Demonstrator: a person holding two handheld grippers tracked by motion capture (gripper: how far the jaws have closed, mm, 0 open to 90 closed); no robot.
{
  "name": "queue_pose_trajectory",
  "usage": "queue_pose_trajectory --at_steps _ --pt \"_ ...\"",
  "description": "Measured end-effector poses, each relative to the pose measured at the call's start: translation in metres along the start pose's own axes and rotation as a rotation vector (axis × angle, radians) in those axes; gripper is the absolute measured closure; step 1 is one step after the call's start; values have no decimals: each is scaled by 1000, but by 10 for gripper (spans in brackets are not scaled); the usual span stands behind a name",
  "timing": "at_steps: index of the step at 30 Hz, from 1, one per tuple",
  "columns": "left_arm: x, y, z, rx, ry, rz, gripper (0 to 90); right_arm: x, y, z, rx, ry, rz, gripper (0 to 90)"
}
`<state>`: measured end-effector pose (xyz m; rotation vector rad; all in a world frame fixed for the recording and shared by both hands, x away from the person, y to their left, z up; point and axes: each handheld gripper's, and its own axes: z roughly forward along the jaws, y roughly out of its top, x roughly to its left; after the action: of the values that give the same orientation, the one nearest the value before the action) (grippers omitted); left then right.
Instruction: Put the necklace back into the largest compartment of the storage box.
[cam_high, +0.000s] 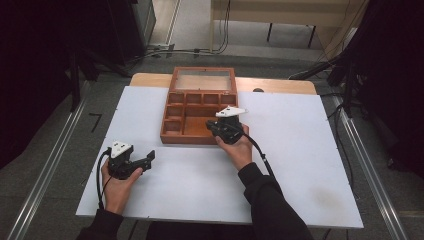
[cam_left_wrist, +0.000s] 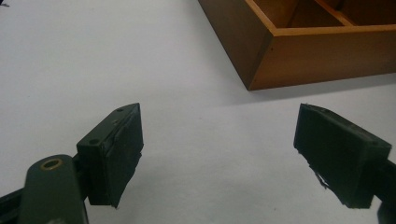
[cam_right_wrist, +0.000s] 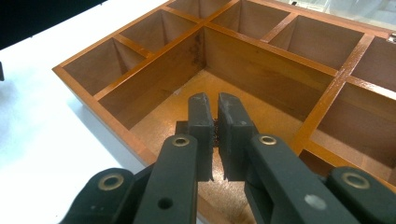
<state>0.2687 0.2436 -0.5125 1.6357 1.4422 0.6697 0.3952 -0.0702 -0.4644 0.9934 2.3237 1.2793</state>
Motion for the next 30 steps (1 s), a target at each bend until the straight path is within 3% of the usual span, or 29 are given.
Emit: queue_pose_trajectory --at_steps 30 --pt "0 0 1 4 -7 6 164 1 23 26 9 -30 2 825"
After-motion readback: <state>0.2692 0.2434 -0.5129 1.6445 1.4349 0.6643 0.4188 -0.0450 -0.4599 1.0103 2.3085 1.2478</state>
